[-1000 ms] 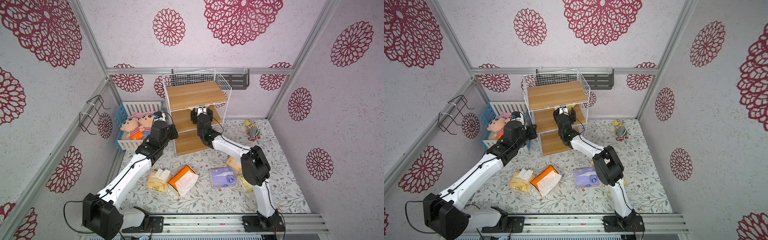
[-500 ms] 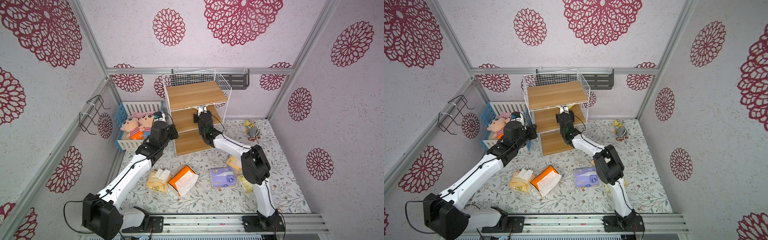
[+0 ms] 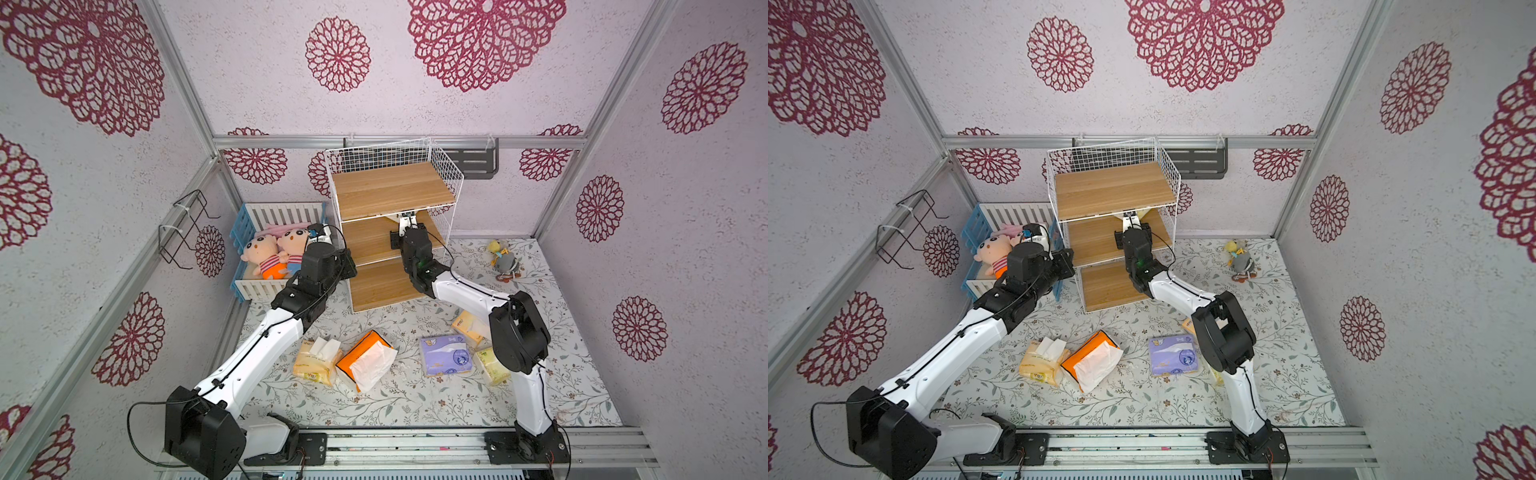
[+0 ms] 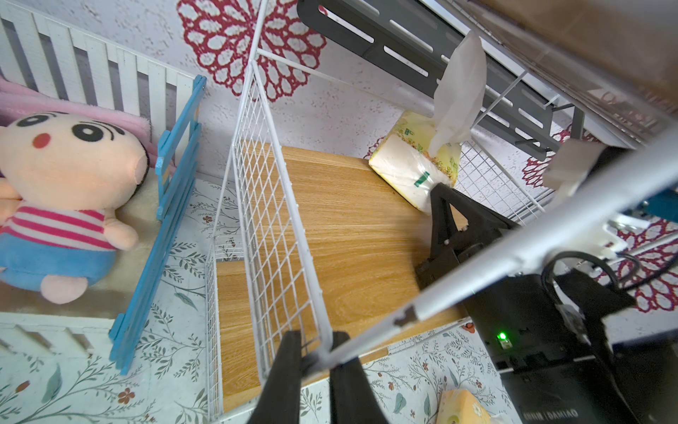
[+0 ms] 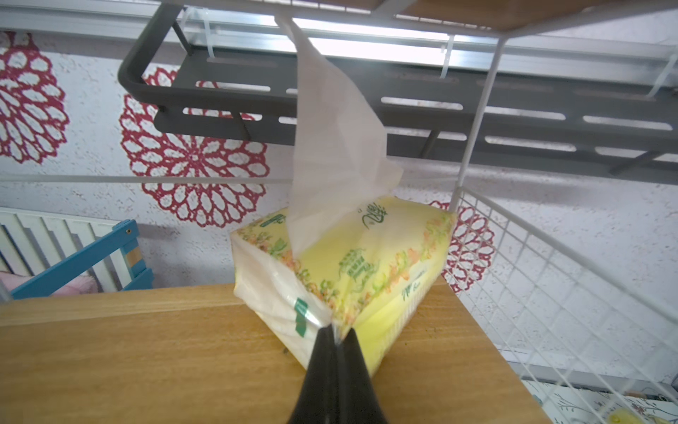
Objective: Remove the tissue boxes from the shelf
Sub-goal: Pick up a box of tissues from the shelf.
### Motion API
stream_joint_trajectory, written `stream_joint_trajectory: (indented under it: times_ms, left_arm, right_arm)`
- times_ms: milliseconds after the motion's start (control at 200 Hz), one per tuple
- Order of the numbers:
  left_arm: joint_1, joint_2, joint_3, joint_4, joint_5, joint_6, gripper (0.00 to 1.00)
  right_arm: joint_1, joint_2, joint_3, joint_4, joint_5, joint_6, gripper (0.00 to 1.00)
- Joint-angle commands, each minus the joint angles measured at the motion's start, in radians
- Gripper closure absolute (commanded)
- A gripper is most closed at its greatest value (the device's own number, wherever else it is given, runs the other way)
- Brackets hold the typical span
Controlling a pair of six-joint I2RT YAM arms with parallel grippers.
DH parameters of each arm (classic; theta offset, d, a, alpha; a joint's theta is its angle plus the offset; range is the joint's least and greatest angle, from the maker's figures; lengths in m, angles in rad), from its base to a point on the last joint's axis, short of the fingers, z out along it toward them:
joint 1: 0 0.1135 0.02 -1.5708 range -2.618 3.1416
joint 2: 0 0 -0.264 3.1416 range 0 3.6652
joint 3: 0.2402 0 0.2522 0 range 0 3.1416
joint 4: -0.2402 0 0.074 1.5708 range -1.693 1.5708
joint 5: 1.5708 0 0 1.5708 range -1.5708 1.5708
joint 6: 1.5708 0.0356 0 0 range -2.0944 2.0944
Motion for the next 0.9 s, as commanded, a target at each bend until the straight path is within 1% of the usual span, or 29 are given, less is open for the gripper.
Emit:
stream_joint_trajectory:
  times_ms: [0,160,350,440,495,560,671,746,801,896]
  left_arm:
    - [-0.044,0.041,0.006,-0.057,0.151,-0.137,0.94]
    - [-0.043,0.053,0.027,-0.056,0.15,-0.135,0.94]
    - [-0.044,0.067,0.047,-0.06,0.147,-0.137,0.94]
    - [-0.046,0.074,0.057,-0.061,0.144,-0.138,0.94]
    - [-0.046,0.078,0.069,-0.065,0.146,-0.137,0.94]
    - [-0.05,0.083,0.08,-0.072,0.147,-0.135,0.95]
    - [-0.059,0.088,0.084,-0.063,0.141,-0.135,0.94]
    - [-0.064,0.102,0.09,-0.054,0.139,-0.139,0.94]
    - [-0.068,0.114,0.099,-0.05,0.139,-0.141,0.95]
    - [-0.073,0.136,0.121,-0.051,0.143,-0.143,0.95]
  right_arm:
    - [0.027,-0.065,-0.08,-0.056,-0.008,-0.049,1.0]
    - [0.062,-0.15,-0.218,-0.028,0.004,-0.021,1.0]
    - [0.128,-0.262,-0.384,0.001,0.035,0.032,1.0]
    - [0.158,-0.299,-0.436,-0.001,0.035,0.05,1.0]
    - [0.165,-0.312,-0.452,-0.006,0.034,0.051,1.0]
    - [0.157,-0.323,-0.452,-0.02,0.003,0.065,1.0]
    - [0.135,-0.324,-0.408,-0.059,-0.125,0.109,1.0]
    - [0.139,-0.322,-0.384,-0.075,-0.183,0.135,1.0]
    - [0.156,-0.324,-0.386,-0.071,-0.186,0.155,1.0]
    - [0.196,-0.333,-0.401,-0.068,-0.145,0.162,1.0]
